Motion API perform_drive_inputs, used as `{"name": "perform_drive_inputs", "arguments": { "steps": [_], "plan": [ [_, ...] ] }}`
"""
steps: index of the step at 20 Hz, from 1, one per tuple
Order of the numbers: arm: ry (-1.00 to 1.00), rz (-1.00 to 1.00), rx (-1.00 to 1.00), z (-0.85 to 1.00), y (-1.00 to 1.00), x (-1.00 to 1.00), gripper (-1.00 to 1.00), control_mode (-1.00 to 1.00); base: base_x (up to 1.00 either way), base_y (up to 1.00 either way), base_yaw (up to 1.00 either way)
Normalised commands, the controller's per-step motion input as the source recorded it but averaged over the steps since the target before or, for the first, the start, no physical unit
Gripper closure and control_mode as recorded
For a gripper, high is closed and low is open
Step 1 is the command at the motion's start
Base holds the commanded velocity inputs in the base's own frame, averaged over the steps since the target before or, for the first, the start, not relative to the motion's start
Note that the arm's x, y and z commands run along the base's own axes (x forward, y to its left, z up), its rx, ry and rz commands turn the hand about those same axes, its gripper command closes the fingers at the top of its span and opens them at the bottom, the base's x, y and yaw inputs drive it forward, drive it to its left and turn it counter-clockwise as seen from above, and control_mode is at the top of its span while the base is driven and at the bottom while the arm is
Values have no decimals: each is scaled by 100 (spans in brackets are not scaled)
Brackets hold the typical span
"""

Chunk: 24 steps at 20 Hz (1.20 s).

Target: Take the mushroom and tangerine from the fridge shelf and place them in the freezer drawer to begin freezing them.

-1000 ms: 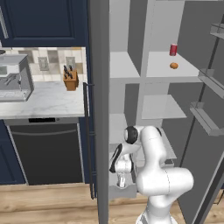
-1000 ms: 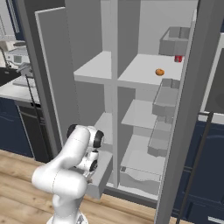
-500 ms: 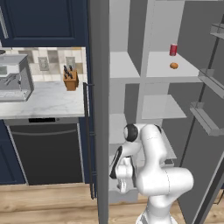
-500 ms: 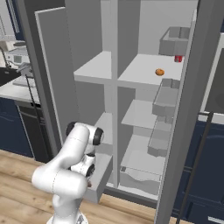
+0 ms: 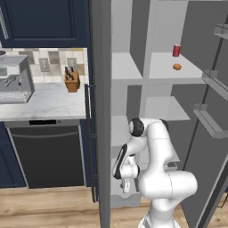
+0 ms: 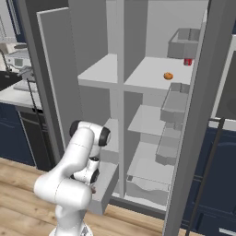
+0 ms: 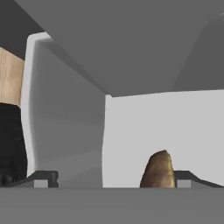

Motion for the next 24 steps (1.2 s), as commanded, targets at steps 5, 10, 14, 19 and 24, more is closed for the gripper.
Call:
{"name": "perform_drive_inputs", "arguments": {
  "steps": [5,10,14,19,24],
  "plan": [
    [0,0,0,5,-5,0,-100,-100,0,0,0],
    [0,-4,0,0,-1,2,-100,-100,0,0,0],
    [2,-30,0,0,0,14,-100,-100,0,0,0],
    [9,-27,0,0,-11,22,-100,-100,0,0,0],
    [11,-12,0,0,-33,23,-100,-100,0,0,0]
  ]
}}
